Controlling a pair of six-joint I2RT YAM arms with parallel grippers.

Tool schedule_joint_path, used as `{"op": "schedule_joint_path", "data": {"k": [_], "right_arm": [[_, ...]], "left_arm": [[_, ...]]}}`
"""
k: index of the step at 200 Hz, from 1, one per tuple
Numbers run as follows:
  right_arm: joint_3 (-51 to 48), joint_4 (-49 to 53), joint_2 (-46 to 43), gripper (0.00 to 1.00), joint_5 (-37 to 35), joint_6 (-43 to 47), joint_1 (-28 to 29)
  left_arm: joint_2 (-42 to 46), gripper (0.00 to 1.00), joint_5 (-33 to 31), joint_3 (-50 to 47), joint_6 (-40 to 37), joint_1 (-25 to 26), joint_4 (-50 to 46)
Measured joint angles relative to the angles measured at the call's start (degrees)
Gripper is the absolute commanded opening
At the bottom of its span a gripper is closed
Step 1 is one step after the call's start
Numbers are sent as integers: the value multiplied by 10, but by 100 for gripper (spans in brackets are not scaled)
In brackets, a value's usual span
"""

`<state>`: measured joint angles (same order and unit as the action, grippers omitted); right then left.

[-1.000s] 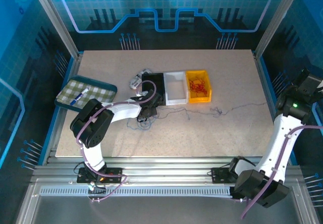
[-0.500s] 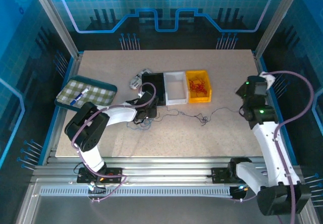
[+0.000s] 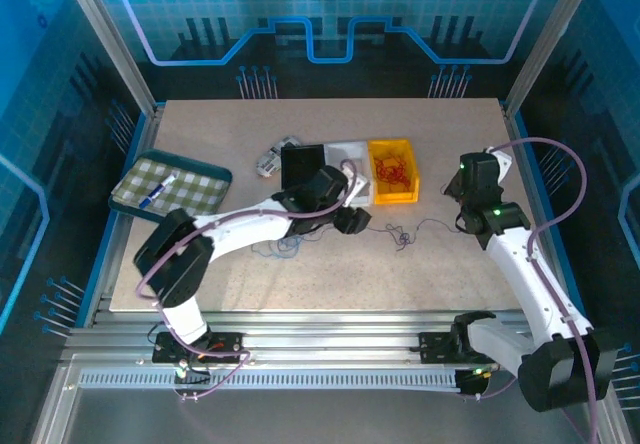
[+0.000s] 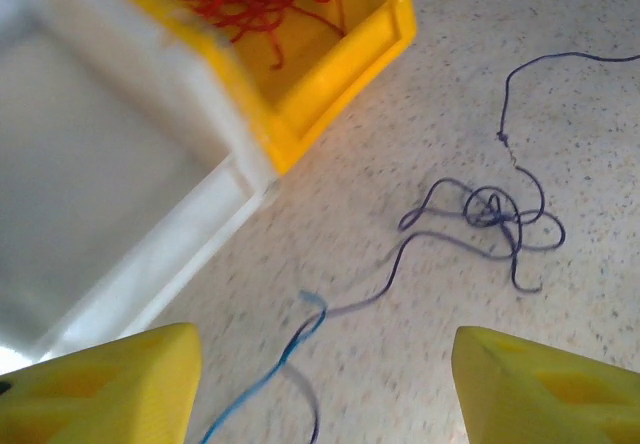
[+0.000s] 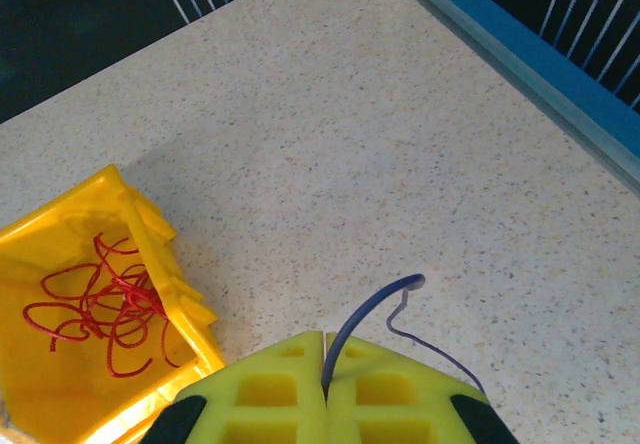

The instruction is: Untangle the cables

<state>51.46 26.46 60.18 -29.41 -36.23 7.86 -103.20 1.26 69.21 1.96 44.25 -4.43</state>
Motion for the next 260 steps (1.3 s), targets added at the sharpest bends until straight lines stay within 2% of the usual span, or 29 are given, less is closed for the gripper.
{"op": "schedule_joint_path", "data": {"k": [39,69,111,141,161,178,219,260], "right_arm": [[0,-8,6,2,21,0,0],[0,-11,5,2,37,1,-4],[0,-12,-2,2,58,2,-21],[0,-13,-8,2,72,2,-30],[-1,-15,-8,2,79,0,-33],[-1,-16,-8,2,85,-1,-38],[-1,-16,-8,2,93,-7,-45],[-1,-16,-10,2,93,-9,-54]], "left_arm": [[-125,61,60,115,-43,9,-58],[-165,61,80,161,-78,27,-111],[-201,59,78,209,-115,47,-150],[-230,54,31,218,-129,54,-154],[-236,48,-2,221,-137,57,-150],[-238,38,-27,222,-146,61,-146],[-233,0,-52,207,-155,68,-130],[-191,0,-106,118,-120,71,-50]]}}
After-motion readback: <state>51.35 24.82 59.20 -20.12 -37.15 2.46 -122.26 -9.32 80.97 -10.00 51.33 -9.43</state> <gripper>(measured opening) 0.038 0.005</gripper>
